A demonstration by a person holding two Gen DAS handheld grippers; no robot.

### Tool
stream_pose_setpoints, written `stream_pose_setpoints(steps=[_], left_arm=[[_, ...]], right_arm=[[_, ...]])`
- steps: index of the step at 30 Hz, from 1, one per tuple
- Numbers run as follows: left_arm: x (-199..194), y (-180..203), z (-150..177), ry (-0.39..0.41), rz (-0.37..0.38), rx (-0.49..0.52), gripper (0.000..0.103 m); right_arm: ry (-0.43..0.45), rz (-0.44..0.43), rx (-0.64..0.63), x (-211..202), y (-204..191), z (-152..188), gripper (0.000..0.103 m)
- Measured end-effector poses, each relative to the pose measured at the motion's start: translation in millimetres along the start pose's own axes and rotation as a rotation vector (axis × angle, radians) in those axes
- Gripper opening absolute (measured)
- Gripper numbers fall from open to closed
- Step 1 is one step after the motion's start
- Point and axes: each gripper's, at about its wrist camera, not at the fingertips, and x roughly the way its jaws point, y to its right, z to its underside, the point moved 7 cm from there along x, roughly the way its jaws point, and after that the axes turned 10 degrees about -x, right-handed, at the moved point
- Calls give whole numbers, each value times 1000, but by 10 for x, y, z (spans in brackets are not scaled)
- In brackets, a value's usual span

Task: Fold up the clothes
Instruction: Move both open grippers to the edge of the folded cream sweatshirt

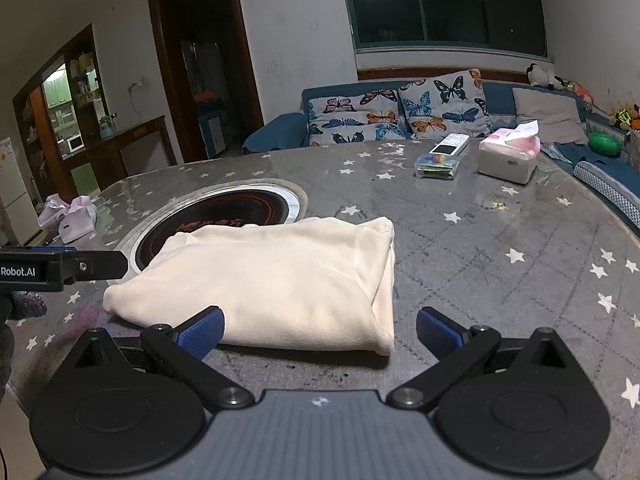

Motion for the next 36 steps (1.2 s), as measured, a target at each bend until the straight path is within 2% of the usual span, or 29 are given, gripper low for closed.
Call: stream_pose_setpoints(steps=[18, 36], left_arm=[[287, 8, -11, -65, -34, 9, 103], [480, -67, -80, -85, -63, -11, 103]], right_arm=[[-29, 9, -12, 136, 18, -33, 103], [-30, -21, -50, 266, -52, -179, 103]])
